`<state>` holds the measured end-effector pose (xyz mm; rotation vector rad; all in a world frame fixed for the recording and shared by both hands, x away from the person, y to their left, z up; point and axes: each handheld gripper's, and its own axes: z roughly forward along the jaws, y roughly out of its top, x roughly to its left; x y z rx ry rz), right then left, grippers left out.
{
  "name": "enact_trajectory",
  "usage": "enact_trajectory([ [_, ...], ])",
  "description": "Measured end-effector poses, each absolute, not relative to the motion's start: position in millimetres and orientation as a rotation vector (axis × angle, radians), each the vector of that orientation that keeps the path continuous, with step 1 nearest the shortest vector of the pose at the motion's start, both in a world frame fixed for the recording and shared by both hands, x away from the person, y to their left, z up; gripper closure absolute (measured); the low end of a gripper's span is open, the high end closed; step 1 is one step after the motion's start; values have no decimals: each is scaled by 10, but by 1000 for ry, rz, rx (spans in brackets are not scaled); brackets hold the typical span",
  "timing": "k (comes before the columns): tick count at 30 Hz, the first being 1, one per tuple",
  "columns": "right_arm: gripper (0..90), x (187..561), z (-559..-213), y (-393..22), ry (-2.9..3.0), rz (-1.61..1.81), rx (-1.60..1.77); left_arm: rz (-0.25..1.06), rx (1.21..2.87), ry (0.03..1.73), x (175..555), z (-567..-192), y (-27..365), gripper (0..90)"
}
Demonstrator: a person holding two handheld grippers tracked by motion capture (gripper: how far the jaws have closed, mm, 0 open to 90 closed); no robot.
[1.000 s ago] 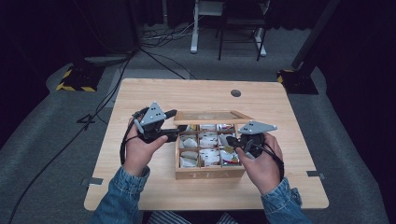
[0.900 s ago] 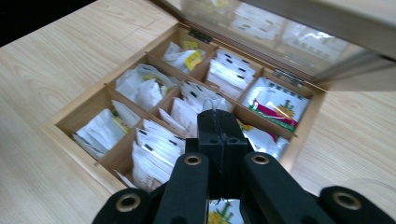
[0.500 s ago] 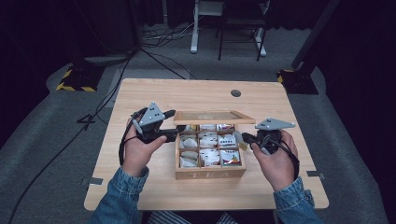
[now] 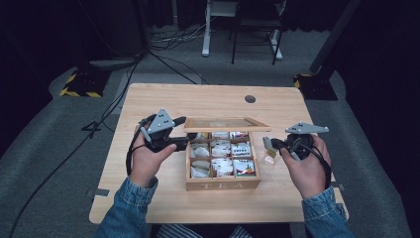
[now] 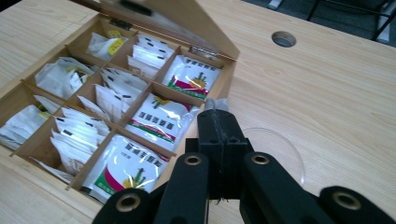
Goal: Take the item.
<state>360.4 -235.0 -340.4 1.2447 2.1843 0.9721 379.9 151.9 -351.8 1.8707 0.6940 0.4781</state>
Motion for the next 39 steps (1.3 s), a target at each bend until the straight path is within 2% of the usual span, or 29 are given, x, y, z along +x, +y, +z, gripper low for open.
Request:
enact_trajectory([
  [16,900,3738,-3386,-2611,2177,868,1335,480,1871,695,3800,-3516,1518,383],
  [39,900,3968,-3636,-2546,2250,783,1412,481,1875,695,3793,-3516,1515,383],
])
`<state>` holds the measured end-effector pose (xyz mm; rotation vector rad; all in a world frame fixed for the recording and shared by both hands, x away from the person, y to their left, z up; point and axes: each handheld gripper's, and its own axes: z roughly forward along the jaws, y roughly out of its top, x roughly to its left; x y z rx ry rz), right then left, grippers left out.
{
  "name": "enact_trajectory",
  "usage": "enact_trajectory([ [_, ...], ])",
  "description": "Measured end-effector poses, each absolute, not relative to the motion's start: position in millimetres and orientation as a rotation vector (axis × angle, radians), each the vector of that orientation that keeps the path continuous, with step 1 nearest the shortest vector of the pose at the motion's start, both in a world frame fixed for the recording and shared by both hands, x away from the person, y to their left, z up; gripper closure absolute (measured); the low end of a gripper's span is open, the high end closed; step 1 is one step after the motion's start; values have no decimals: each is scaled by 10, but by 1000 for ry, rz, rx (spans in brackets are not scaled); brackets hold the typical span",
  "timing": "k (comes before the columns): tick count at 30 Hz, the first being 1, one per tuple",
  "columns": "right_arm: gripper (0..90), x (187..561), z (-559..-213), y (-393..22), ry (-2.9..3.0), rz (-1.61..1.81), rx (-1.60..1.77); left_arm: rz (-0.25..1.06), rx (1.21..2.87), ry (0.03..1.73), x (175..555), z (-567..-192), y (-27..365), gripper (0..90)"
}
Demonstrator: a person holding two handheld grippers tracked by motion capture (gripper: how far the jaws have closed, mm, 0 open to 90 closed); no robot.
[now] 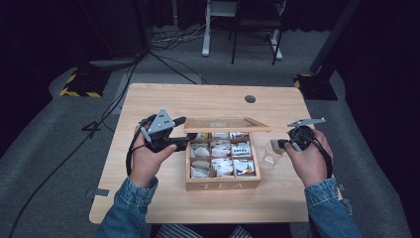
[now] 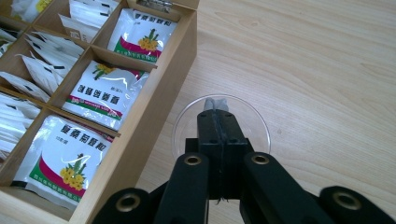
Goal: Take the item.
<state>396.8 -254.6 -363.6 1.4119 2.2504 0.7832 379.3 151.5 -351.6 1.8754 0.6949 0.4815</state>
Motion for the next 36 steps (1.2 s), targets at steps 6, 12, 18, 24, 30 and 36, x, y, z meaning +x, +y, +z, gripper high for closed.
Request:
enact_trajectory([
  [6,825,3993,-3673,-2544,2251,799,1428,483,1876,695,3792,-3516,1514,383],
  [12,726,3979,-3674,-2551,2222,803,1414,487,1878,695,3791,-3515,1516,383],
  [18,627,3941,-3666,-2588,2164,845,1387,484,1879,694,3790,-3518,1517,383],
  [24,575,3879,-3653,-2640,2142,883,1376,480,1879,696,3783,-3520,1512,383],
  [30,576,3806,-3637,-2708,2127,899,1386,483,1882,697,3778,-3520,1510,383],
  [36,580,3767,-3637,-2772,2106,912,1403,483,1882,699,3781,-3515,1509,383],
])
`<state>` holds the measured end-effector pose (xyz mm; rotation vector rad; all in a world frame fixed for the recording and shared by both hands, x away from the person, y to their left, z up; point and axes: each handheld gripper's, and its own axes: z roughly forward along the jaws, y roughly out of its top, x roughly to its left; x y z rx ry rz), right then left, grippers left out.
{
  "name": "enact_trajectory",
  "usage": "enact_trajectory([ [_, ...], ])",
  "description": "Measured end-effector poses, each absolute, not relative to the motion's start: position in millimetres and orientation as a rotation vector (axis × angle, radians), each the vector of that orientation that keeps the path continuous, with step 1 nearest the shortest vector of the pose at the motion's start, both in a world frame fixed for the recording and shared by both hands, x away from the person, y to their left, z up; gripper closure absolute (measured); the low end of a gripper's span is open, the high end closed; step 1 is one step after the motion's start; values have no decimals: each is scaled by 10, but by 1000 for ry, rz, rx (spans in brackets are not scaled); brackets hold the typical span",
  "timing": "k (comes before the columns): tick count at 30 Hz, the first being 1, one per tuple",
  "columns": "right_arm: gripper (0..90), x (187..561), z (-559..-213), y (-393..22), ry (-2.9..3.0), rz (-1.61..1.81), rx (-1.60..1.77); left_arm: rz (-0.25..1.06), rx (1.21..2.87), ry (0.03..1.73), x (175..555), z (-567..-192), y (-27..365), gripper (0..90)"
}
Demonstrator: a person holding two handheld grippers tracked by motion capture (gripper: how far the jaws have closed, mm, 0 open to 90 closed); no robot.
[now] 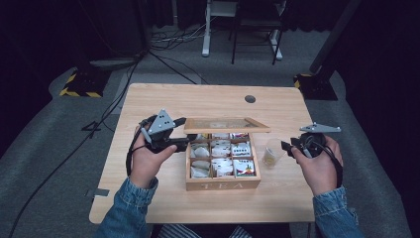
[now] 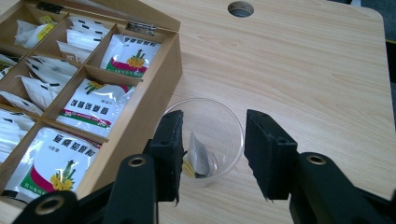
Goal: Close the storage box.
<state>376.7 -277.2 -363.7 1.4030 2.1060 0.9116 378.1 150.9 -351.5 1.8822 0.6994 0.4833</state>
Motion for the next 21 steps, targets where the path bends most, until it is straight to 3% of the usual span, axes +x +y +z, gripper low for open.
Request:
enact_trajectory([
  [14,585,3740,-3845,-2986,2068,931,1476,489,1917,699,3734,-3543,1465,383],
  [21,534,3803,-4062,-3155,2047,917,1490,487,1930,701,3691,-3595,1469,379],
])
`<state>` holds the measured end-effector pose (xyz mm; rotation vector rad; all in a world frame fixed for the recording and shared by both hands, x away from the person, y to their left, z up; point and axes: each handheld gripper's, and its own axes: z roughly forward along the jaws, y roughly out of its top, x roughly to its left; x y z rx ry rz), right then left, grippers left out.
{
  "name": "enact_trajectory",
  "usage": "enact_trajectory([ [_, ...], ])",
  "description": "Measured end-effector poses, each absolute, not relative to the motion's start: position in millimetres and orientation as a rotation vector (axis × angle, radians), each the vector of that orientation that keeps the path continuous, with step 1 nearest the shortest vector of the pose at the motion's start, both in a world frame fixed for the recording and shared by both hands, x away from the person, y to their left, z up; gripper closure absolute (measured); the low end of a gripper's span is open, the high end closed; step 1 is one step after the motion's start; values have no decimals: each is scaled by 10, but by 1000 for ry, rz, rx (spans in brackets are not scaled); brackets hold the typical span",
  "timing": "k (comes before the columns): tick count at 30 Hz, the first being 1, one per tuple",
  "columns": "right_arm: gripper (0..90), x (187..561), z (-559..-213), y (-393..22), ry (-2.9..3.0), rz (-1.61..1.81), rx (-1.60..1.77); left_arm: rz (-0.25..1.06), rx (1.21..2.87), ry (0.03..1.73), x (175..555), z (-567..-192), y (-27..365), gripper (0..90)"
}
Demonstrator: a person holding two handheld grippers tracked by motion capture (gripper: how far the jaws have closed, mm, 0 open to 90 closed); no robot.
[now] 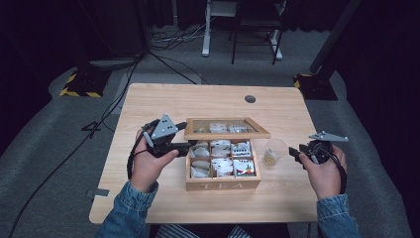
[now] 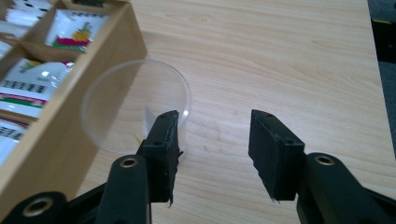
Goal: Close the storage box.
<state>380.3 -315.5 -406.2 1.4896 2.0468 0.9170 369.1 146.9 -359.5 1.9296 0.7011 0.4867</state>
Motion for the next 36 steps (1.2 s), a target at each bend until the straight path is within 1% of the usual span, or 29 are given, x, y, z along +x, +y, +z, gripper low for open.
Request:
enact_trajectory([
  [5,512,3838,-4233,-3242,2049,921,1507,477,1941,716,3650,-3637,1467,377],
  [10,444,3877,-4410,-3311,2054,923,1479,498,1941,722,3597,-3677,1448,378],
  [12,432,3886,-4481,-3339,2058,933,1463,502,1944,725,3581,-3690,1444,378],
  [21,429,3846,-4715,-3403,2011,999,1464,522,1958,739,3484,-3795,1419,376],
  [36,414,3829,-4807,-3437,2020,980,1462,517,1996,769,3376,-4003,1393,352],
])
